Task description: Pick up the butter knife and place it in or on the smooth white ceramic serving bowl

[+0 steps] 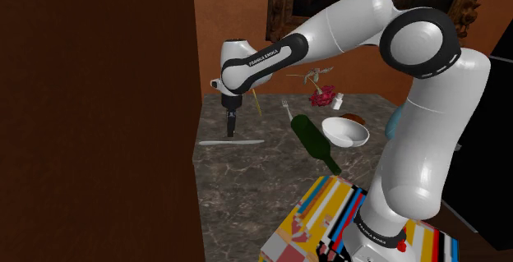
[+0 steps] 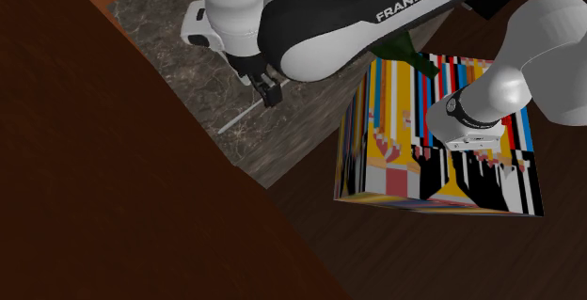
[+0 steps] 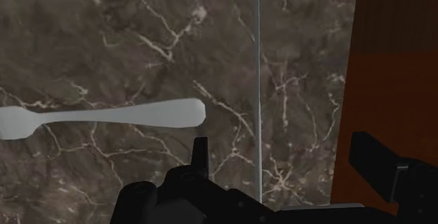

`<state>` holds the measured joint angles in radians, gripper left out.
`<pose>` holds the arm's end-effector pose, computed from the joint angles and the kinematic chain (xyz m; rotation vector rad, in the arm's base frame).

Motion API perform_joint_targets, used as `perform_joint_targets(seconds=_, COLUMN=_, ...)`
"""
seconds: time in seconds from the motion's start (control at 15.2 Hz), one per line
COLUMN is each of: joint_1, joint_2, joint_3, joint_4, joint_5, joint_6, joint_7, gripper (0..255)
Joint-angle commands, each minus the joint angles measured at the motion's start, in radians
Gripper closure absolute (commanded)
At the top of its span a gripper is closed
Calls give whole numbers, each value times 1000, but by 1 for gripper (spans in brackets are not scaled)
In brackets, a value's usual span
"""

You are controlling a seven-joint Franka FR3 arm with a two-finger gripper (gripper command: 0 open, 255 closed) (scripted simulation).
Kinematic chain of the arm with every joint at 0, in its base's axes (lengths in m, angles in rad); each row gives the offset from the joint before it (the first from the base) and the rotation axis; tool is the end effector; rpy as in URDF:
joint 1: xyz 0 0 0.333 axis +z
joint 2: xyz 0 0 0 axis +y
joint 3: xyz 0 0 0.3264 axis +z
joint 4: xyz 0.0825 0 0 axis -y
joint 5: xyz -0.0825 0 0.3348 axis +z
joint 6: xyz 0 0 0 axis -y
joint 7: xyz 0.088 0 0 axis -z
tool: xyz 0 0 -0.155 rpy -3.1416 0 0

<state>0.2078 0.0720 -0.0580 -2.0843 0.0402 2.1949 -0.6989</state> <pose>0.5180 0.0815 0.3850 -2.8608 -1.2537 -0.0705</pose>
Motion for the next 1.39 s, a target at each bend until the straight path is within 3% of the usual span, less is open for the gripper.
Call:
perform_joint_targets(seconds=0.0, joint_1=6, joint_2=50, joint_3=8, joint_4=30, joint_5=6, joint_6=23, joint_7=-23, gripper=0)
perform_joint_targets(seconds=0.46, joint_1=6, joint_2=98, joint_3=10, joint_4=-2, joint_5=12, joint_6=103, joint_7=-26, gripper=0)
perform_joint_targets(seconds=0.99, joint_1=5, joint_2=98, joint_3=11, joint_4=-2, joint_5=12, joint_6=103, joint_7=-26, gripper=0)
perform_joint_targets(seconds=1.06, joint_1=4, joint_2=96, joint_3=10, joint_4=-1, joint_5=12, joint_6=100, joint_7=-28, gripper=255)
perform_joint_targets(seconds=1.32, joint_1=4, joint_2=108, joint_3=11, joint_4=4, joint_5=13, joint_6=107, joint_7=-28, gripper=255)
